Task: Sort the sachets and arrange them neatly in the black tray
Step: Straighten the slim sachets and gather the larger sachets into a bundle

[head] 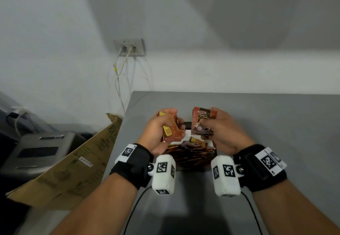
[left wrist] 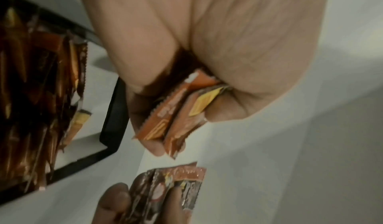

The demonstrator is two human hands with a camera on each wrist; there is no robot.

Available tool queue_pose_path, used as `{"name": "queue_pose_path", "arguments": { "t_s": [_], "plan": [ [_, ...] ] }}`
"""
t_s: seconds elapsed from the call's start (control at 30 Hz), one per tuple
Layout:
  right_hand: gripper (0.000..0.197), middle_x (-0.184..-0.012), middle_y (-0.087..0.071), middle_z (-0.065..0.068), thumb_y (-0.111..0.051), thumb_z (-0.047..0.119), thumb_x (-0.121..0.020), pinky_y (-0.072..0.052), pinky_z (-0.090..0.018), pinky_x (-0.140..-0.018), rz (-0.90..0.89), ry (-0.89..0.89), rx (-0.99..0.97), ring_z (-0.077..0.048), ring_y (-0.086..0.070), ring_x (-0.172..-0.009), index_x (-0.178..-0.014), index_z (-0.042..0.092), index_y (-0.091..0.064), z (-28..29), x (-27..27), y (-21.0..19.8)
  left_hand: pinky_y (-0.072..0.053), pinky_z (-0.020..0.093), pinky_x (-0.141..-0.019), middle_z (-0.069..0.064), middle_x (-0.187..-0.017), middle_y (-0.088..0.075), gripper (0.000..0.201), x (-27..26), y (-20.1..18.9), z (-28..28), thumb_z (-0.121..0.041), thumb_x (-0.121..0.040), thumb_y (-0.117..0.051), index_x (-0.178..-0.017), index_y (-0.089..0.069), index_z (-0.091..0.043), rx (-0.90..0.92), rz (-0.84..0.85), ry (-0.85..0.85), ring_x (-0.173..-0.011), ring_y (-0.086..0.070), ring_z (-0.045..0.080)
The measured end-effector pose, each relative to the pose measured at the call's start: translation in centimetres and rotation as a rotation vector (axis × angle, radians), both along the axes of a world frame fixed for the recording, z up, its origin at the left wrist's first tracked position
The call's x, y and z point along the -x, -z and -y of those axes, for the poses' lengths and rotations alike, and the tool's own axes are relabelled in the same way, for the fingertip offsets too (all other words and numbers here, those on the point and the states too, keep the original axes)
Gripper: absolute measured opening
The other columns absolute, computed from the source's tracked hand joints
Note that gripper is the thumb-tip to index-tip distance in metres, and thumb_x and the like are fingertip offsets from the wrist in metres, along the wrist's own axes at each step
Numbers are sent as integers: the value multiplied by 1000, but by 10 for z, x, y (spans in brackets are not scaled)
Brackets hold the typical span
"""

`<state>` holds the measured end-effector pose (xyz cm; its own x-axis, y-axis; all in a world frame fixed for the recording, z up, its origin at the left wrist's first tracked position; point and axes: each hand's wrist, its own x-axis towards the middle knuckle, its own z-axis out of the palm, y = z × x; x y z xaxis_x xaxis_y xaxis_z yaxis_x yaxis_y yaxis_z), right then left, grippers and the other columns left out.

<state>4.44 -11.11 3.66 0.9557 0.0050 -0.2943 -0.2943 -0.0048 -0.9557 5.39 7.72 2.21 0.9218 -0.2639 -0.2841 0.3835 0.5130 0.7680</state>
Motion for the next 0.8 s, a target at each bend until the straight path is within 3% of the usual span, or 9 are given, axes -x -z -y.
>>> {"name": "queue_pose_path", "arguments": {
  "t_s": [0.07,0.17,0.3,0.37,0.47,0.57,0.67,0.73,0.8],
  "plan": [
    [15,-81,-69,-13,-57,-5,-94,-51,-35,-58,-36,50,-156,-26,-67,-71,-98,9,-62,5,0,1,-59,48,-68,26,-92,-62,50,0,2,0,13,-70,-49,-116,-55,-7,101,7,27,-78,-67,37],
    [21,-88,-71,-14,-55,-5,-95,-56,-34,-60,-49,11,-306,-26,-67,-76,-113,3,-62,6,3,-1,-60,49,-68,24,-100,-66,46,1,3,4,18,-84,-53,-121,-58,-8,40,32,-23,-81,-69,39],
    [29,-109,-71,-26,-55,-6,-94,-57,-47,-84,-43,-116,-299,-36,-70,-95,-121,-1,-64,-3,2,-2,-55,52,-81,22,-110,-66,55,2,7,9,10,-75,-68,-127,-58,-7,-88,103,6,-90,-66,36],
    [24,-97,-74,-22,-55,-9,-93,-57,-47,-82,-27,-128,-269,-35,-70,-86,-110,1,-68,-6,2,-7,-52,53,-84,23,-112,-64,58,1,5,9,6,-72,-70,-127,-56,-5,-85,102,20,-95,-63,37],
    [26,-80,-74,-9,-55,-12,-92,-54,-36,-68,118,-24,-225,-25,-66,-72,-94,11,-69,-2,1,-12,-51,31,-57,18,-102,-59,56,-2,2,4,-28,-78,-79,-125,-53,-12,37,-51,73,-75,-60,25],
    [37,-92,-76,0,-63,-7,-90,-56,-26,-83,381,-38,100,-15,-71,-87,-89,27,-77,0,4,-16,-44,24,-51,12,-82,-59,53,-4,4,0,-52,-80,-73,-108,-58,-9,92,-214,135,-62,-56,18],
    [33,-99,-63,0,-65,-7,-90,-47,-10,-82,493,-192,338,-2,-62,-90,-97,22,-80,-4,11,-15,-42,25,-53,12,-79,-62,17,-4,2,4,-18,-86,-67,-99,-58,-11,86,-230,88,-61,-57,18],
    [36,-97,-62,1,-64,-10,-87,-45,-10,-80,475,-223,400,-4,-61,-89,-97,21,-80,-2,12,-10,-43,29,-55,16,-85,-68,26,-9,1,3,4,-83,-62,-104,-57,-11,28,-169,-7,-65,-63,25],
    [42,-95,-69,1,-63,-13,-85,-49,-16,-82,436,-157,377,-9,-66,-89,-92,25,-77,3,10,-5,-47,31,-55,19,-94,-68,42,-14,0,0,8,-73,-67,-110,-60,-11,-56,-64,-87,-73,-64,32]
  ]
}}
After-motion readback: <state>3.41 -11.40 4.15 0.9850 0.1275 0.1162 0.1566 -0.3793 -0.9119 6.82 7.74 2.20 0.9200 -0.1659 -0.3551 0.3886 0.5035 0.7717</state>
